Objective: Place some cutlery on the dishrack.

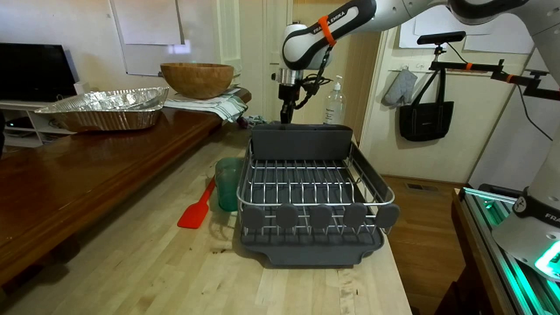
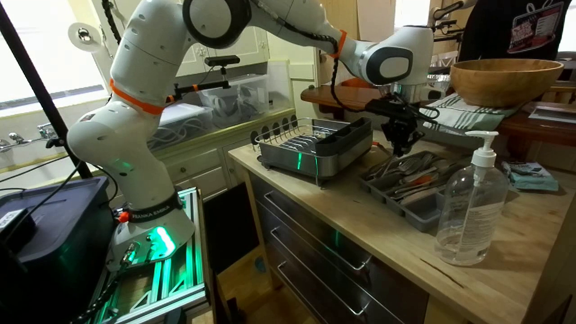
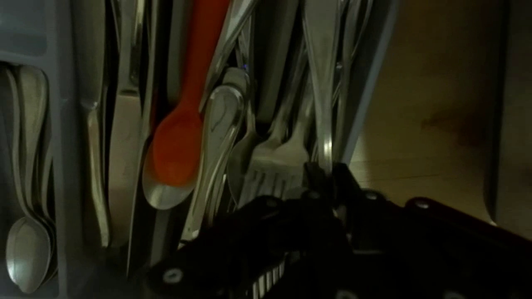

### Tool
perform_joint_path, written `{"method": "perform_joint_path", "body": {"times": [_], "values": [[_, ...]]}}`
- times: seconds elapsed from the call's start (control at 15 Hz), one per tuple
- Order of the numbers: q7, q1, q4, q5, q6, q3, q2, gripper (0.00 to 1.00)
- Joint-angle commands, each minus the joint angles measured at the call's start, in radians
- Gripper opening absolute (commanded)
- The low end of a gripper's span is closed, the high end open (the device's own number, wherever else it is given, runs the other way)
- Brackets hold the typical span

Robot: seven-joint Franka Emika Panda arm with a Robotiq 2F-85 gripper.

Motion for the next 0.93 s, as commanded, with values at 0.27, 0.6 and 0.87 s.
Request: {"method": "perform_joint_path", "body": {"times": [0.27, 0.6, 0.87], "values": [[-0.064, -0.036, -0.207, 0.017, 0.117, -0.015, -0.198, 0.03], [-0.239, -0.06, -0.331, 0.079, 0.247, 0.029, -0.289, 0.03], [-0.364, -0.046, -0.405, 0.141, 0.29, 0.048, -0.379, 0.03]]}}
